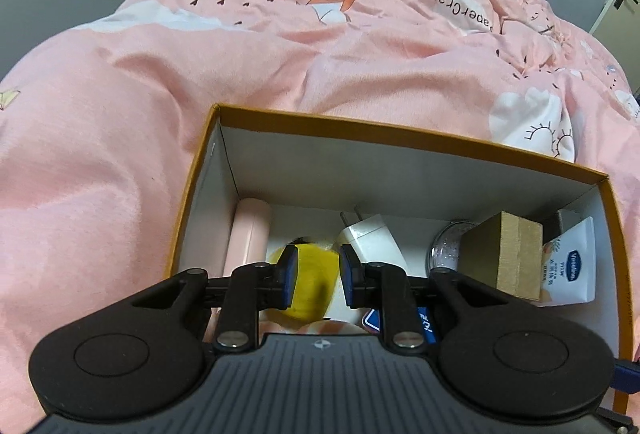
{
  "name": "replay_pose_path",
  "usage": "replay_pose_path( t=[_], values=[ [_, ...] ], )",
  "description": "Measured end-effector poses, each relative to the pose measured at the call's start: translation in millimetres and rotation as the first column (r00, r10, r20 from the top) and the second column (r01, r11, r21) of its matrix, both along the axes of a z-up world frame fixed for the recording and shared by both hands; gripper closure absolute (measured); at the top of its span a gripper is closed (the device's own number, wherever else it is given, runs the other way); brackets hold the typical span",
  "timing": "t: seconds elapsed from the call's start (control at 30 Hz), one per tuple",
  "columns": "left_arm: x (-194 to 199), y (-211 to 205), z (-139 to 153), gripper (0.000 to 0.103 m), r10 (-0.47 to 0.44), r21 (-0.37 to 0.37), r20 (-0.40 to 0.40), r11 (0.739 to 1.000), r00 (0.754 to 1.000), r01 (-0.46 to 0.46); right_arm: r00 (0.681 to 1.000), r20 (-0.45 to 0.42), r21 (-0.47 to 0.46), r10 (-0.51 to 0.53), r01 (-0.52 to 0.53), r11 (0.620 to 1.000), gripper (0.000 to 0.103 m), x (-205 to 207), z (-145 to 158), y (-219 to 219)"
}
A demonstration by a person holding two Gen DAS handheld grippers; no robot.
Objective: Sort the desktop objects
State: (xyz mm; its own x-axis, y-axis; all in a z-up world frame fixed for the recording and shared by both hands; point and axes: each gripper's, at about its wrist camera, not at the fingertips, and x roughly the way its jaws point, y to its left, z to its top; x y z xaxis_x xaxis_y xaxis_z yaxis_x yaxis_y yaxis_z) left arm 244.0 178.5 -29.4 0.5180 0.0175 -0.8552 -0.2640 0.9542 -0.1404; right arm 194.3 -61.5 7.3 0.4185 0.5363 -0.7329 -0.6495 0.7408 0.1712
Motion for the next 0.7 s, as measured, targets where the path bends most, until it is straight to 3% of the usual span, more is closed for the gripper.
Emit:
replay_pose_path(
  t=[0.33,0.53,0.7],
  values=[
    [-30.0,-21.5,42.3,0.078,-0.048,0.064,0.085,0.997,0.995,0.042,0.999,-0.011,0.038,-0.031,0.031,0.999,0.061,-13.9,-2.2,-17.2],
    [-69.3,-51.2,76.9,0.068,-0.110,0.145,0.176,0.986,0.978,0.085,0.998,0.024,0.063,-0.057,0.056,0.996,0.057,-25.9,2.4,-25.6],
    [-105.9,-79.0,85.7,0.050,-0.174,0.198,0.241,0.972,0.955,0.127,0.988,0.071,0.113,-0.136,0.128,0.985,0.041,-40.7,5.4,-37.3]
  ],
)
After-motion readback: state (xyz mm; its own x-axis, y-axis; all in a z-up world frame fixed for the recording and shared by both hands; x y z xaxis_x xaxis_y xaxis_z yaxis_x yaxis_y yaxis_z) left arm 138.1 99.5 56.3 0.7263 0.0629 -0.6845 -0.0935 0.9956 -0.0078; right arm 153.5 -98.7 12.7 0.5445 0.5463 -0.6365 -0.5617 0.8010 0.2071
